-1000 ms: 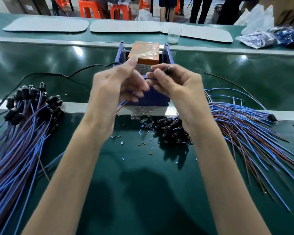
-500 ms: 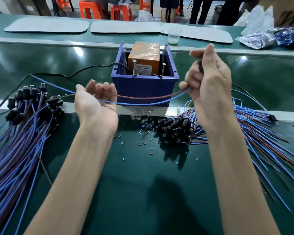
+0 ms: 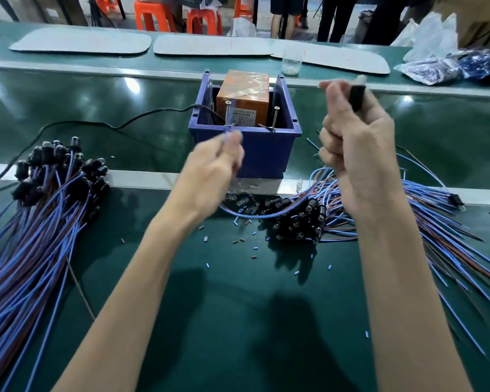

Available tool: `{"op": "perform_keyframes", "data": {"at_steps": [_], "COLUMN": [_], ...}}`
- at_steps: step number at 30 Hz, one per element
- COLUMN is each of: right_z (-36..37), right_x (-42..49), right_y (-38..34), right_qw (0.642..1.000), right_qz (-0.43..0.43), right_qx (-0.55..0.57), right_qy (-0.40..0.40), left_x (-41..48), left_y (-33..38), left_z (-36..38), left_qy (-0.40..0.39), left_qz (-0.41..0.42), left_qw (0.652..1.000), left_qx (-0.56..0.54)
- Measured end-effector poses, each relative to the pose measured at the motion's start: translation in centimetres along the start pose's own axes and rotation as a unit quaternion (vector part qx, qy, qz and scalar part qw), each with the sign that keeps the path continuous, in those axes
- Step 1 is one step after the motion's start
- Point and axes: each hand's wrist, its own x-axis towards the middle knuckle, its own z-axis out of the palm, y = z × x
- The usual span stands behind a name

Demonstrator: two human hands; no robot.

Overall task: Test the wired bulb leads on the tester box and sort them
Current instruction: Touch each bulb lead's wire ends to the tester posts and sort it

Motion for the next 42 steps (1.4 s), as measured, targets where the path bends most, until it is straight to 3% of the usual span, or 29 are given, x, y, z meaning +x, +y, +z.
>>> {"op": "perform_keyframes", "data": {"at_steps": [2, 6, 11, 17, 24, 34, 42], "right_z": [0.1, -0.2, -0.7, 0.1, 0.3, 0.3, 0.4], "right_x": [0.0, 0.2, 0.2, -0.1, 0.1, 0.0, -0.1], "right_y": [0.2, 0.3, 0.2, 0.8, 0.9, 1.1, 1.0], "right_qw": [1.000, 0.998, 0.995, 0.992, 0.984, 0.977, 0.975], "right_qz": [0.022, 0.048, 0.069, 0.043, 0.006, 0.009, 0.023], "right_qx": [-0.014, -0.025, -0.042, -0.094, -0.164, -0.195, -0.195], "right_qy": [0.011, 0.010, -0.066, -0.076, -0.074, -0.086, -0.103], "left_x": [-0.3, -0.5, -0.4, -0.2, 0.1, -0.2, 0.0], "left_y": [-0.2, -0.2, -0.4, -0.9, -1.1, 0.3, 0.1], "left_z": [0.7, 1.3, 1.0, 0.6, 0.1, 0.8, 0.3], "left_qy": [-0.079, -0.131, -0.155, -0.167, -0.149, -0.071, -0.027], "left_qz": [0.009, 0.024, 0.015, 0.015, 0.017, 0.062, 0.101], "left_qw": [0.997, 0.991, 0.988, 0.985, 0.987, 0.995, 0.994], "left_qx": [0.020, 0.007, 0.014, 0.044, 0.065, -0.043, -0.012]}}
